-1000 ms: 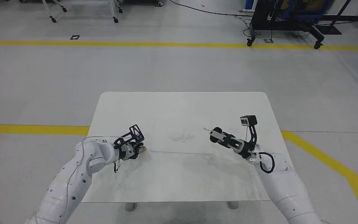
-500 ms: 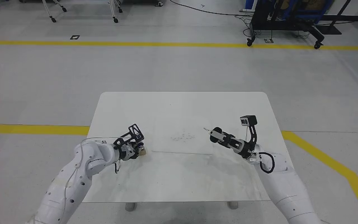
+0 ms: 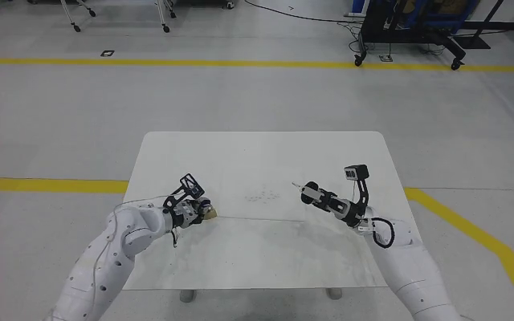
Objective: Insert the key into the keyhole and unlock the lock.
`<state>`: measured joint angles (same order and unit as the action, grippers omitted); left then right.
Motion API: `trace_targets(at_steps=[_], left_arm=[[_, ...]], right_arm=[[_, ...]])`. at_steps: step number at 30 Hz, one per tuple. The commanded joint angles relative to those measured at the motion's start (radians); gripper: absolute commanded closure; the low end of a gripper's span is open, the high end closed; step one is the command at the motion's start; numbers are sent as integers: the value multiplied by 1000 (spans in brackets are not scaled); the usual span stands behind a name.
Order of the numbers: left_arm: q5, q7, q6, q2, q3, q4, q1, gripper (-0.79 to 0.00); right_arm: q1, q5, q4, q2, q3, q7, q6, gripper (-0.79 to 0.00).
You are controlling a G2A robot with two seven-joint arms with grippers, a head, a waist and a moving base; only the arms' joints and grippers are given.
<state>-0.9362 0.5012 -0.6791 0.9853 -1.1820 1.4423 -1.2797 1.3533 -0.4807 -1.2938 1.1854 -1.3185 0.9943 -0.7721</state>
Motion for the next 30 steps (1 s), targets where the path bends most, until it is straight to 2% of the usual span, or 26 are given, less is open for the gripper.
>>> trace_targets(at_steps=[1,4,9,12,22,24,26,29,30], left_arm=[[487,79,-48,9,9,-112,51,0],[832,240,-53,23,48,-225,134,0],[1143,434,-11,45,100,-363,262,0],[1072,449,-25,51,121,-390,325,0],[1072,449,-25,51,121,-390,325,0],[1152,462,48,58,136,-389,305,0],[1350,530,146,70,146,-412,301,0],[1560,688,327,92,174,-483,354,0],[1599,715,349,101,183,-505,379,0]], right_arm=[[-23,-29,15,8,30,-44,33,0],[-74,-93,76,25,85,-57,48,0],[-159,-154,181,53,162,-73,43,0],[-183,-183,214,62,176,-88,40,0],[-183,-183,214,62,176,-88,40,0],[-183,-183,214,62,176,-88,40,0],[-183,-204,186,66,195,-78,83,0],[-210,-184,206,77,222,-116,99,0],[-217,-190,213,83,232,-131,97,0]])
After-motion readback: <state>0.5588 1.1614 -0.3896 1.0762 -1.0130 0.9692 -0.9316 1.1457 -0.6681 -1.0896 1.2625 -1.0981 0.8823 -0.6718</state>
